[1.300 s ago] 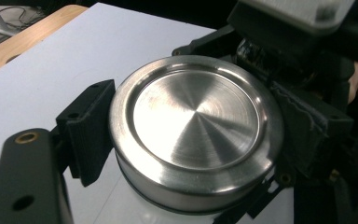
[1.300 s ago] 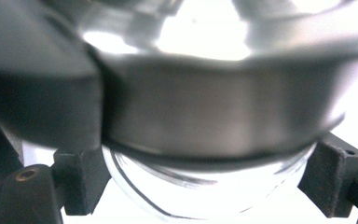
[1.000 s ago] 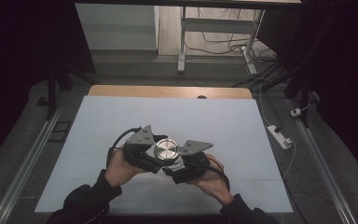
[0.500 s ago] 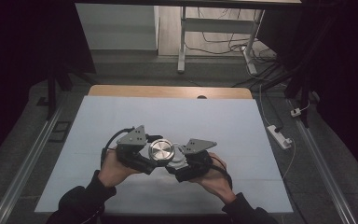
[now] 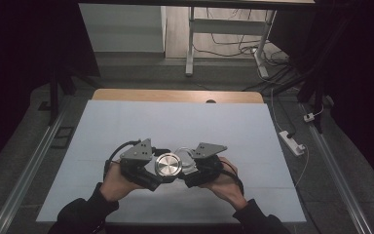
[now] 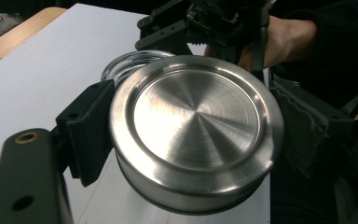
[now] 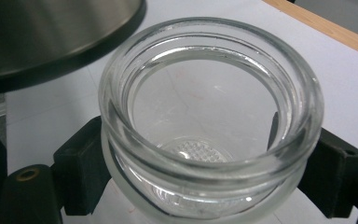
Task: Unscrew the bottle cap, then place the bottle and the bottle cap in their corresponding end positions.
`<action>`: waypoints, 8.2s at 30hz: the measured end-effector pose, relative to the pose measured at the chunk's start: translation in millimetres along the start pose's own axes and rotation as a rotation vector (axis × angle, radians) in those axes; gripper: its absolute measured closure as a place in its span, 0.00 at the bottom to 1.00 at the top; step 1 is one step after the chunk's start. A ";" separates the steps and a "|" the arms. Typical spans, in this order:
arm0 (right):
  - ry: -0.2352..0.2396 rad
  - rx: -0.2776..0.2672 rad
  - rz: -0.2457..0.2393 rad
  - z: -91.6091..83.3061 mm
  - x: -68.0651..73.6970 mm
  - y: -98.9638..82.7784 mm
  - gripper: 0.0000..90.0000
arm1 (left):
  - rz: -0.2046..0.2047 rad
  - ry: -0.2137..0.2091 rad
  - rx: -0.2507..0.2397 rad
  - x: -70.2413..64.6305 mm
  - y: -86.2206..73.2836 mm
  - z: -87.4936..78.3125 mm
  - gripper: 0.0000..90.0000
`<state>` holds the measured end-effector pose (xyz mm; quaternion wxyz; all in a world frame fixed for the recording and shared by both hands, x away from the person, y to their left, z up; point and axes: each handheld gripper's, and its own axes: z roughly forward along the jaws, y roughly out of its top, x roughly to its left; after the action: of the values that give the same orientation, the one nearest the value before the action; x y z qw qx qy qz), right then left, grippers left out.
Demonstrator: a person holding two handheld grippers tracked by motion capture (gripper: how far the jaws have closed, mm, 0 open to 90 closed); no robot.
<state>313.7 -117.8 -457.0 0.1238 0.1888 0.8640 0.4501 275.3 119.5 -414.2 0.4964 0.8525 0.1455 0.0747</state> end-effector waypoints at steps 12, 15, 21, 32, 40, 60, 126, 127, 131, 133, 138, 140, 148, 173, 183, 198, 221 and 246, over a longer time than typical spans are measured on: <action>-0.013 -0.005 -0.002 3.0 -11.4 7.6 0.17 | -0.009 -0.027 -0.006 -6.6 -4.0 1.9 0.22; -0.016 -0.006 -0.004 4.7 -14.9 10.4 0.17 | -0.009 -0.030 -0.005 -8.3 -5.8 3.1 0.22; -0.021 -0.011 -0.003 8.5 -19.8 15.0 0.17 | -0.009 -0.037 -0.009 -11.2 -9.4 5.2 0.22; -0.032 -0.004 0.003 20.9 -30.0 21.5 0.17 | -0.023 -0.034 -0.006 -13.4 -20.3 8.2 0.22; -0.045 -0.001 0.006 28.1 -39.7 26.3 0.17 | -0.020 -0.029 0.005 -14.8 -26.8 16.6 0.22; -0.095 0.001 0.023 46.1 -65.9 37.4 0.17 | -0.029 -0.019 0.023 -7.9 -44.3 39.9 0.22; -0.145 0.039 0.106 129.5 -129.4 21.7 0.16 | -0.062 0.110 0.291 39.1 -80.3 117.3 0.22; -0.147 0.040 0.105 129.6 -129.0 21.8 0.16 | -0.070 0.105 0.293 39.8 -80.3 117.5 0.22; -0.172 0.061 0.110 131.2 -126.4 22.7 0.15 | -0.083 0.100 0.295 41.3 -80.6 117.0 0.22; -0.171 0.076 0.107 132.4 -125.0 23.7 0.11 | -0.085 0.102 0.294 41.2 -80.6 116.9 0.21; -0.150 0.083 0.134 132.2 -124.7 26.6 0.06 | -0.123 0.106 0.276 42.8 -81.3 115.5 0.18; -0.149 0.080 0.131 131.6 -124.8 26.3 0.05 | -0.138 0.103 0.270 43.7 -81.7 114.8 0.17; -0.148 0.058 0.126 125.7 -123.7 30.0 0.01 | -0.142 0.085 0.264 41.8 -81.5 114.1 0.13; -0.106 0.041 0.130 96.3 -119.2 29.1 0.00 | -0.215 0.004 0.159 40.5 -79.9 96.1 0.00; -0.097 0.064 0.118 88.2 -110.6 30.2 0.00 | -0.228 -0.045 0.134 37.5 -78.4 79.6 0.00; -0.057 0.026 0.112 70.1 -90.5 36.9 0.00 | -0.266 -0.054 0.049 42.7 -79.9 50.0 0.00; 0.006 0.009 0.120 44.2 -51.8 22.9 0.00 | -0.228 0.008 0.039 34.4 -88.2 17.3 0.00; -0.005 0.043 0.095 17.4 -33.3 -4.3 0.00 | -0.266 0.107 0.054 20.5 -99.6 -9.8 0.00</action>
<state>349.4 -122.0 -468.9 0.1005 0.2332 0.8631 0.4365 274.7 180.5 -496.2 0.4704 0.8336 0.2852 0.0496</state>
